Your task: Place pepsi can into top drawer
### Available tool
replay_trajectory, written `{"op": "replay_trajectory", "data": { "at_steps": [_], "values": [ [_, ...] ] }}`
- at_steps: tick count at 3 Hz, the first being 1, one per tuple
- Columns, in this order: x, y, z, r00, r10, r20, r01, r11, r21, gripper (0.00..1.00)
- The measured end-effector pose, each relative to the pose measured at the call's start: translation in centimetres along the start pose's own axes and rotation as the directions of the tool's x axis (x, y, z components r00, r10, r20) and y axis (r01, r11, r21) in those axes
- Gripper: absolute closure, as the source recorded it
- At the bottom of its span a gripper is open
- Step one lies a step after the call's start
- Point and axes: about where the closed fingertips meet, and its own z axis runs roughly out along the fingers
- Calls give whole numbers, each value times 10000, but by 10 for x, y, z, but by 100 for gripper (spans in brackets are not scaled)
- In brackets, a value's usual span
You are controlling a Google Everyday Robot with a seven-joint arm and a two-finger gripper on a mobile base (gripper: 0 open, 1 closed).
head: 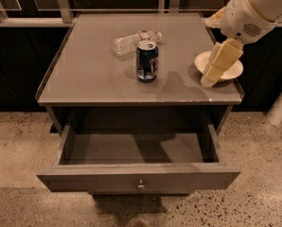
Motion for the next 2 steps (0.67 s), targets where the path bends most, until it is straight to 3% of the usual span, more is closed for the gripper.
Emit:
{"op": "replay_trajectory", "data": {
  "at_steps": [1,2],
  "values": [
    [-3,-7,13,9989,240,399,-235,9996,-129,0],
    [-36,-25,43,9895,-120,1443,178,9991,-390,0]
  ]
}}
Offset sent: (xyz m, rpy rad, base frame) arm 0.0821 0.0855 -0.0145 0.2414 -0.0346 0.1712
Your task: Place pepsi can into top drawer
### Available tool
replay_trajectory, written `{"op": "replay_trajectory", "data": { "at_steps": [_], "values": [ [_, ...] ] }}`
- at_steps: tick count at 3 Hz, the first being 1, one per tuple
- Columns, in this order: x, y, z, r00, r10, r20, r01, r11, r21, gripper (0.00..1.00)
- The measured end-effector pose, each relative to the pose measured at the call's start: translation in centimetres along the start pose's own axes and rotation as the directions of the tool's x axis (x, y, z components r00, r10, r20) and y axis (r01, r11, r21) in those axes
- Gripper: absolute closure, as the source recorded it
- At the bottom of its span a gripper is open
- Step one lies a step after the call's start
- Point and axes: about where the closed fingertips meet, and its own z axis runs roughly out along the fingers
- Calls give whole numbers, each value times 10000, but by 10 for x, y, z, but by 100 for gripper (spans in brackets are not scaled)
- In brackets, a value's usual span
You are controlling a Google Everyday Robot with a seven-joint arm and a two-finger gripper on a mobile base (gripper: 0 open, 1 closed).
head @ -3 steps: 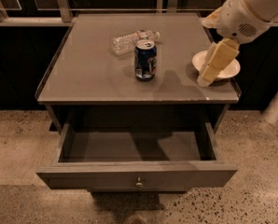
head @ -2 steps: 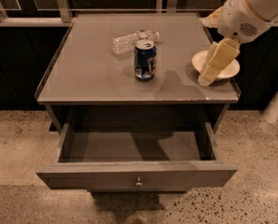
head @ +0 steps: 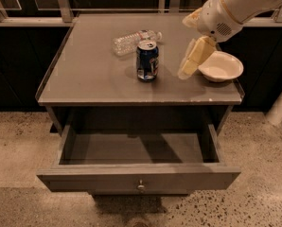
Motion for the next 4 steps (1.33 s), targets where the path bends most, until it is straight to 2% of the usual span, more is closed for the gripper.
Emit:
{"op": "replay_trajectory", "data": {
  "at_steps": [1,2,3,4],
  "values": [
    [-35,-12,35,9932,-462,1068,510,9978,-430,0],
    [-64,-17,66,9778,-763,1950,938,9922,-819,0],
    [-76,-15,90,9688,-772,2357,1092,9860,-1258,0],
    [-75,-12,110,9682,-648,2418,1073,9801,-1669,0]
  ]
}}
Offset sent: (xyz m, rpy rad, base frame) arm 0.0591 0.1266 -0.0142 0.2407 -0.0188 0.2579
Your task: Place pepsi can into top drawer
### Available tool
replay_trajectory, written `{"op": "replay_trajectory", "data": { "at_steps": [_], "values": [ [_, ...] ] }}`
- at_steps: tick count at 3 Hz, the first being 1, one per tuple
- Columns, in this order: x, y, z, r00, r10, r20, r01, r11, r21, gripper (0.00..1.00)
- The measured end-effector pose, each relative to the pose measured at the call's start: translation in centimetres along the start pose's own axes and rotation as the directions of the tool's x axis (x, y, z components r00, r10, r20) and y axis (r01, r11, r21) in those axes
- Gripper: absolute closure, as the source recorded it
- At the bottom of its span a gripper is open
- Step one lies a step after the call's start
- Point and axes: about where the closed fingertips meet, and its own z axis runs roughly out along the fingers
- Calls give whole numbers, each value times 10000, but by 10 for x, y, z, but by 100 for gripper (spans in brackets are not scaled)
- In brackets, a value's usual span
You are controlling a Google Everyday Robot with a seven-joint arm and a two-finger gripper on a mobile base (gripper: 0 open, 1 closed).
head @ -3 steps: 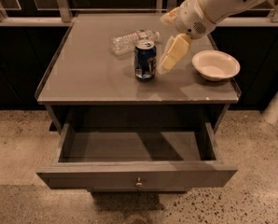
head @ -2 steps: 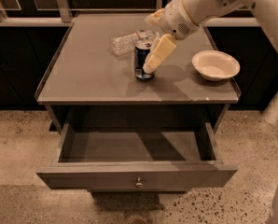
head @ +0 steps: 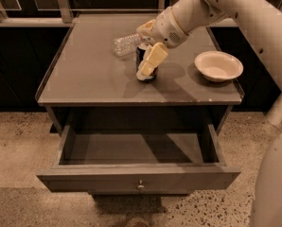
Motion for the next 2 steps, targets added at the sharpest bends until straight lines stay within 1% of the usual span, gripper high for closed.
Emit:
{"op": "replay_trajectory", "data": {
  "at_steps": [1,2],
  "values": [
    [11,1,11,9998,189,-119,-192,9994,-271,0],
    [15,-1,14,9994,216,-257,-224,9993,-304,18]
  ]
}}
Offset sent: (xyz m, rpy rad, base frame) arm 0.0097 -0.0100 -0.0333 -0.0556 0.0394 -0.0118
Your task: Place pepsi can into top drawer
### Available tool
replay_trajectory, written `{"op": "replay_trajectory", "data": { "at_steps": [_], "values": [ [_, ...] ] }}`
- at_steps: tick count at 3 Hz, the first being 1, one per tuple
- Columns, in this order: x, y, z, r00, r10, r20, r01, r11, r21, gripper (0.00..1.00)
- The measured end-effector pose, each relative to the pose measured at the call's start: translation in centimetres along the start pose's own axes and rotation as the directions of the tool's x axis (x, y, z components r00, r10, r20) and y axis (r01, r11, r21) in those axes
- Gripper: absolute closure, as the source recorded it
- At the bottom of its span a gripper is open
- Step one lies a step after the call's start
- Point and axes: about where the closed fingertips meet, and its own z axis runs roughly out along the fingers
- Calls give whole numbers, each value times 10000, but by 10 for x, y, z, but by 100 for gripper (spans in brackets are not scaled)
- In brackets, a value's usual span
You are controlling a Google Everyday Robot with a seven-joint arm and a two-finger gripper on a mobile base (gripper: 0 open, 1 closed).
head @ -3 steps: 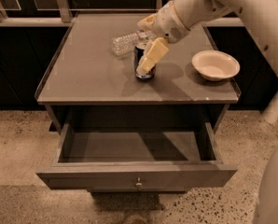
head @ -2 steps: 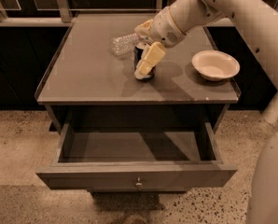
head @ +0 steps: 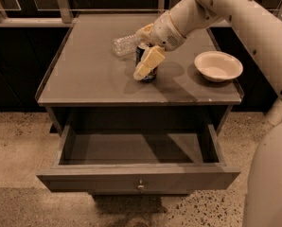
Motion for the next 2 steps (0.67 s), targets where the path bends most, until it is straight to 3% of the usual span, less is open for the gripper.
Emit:
{"op": "replay_trajectory", "data": {
  "at_steps": [2],
  "values": [
    [-7,-1,-7,10000,0,0,0,10000,0,64]
  ]
}}
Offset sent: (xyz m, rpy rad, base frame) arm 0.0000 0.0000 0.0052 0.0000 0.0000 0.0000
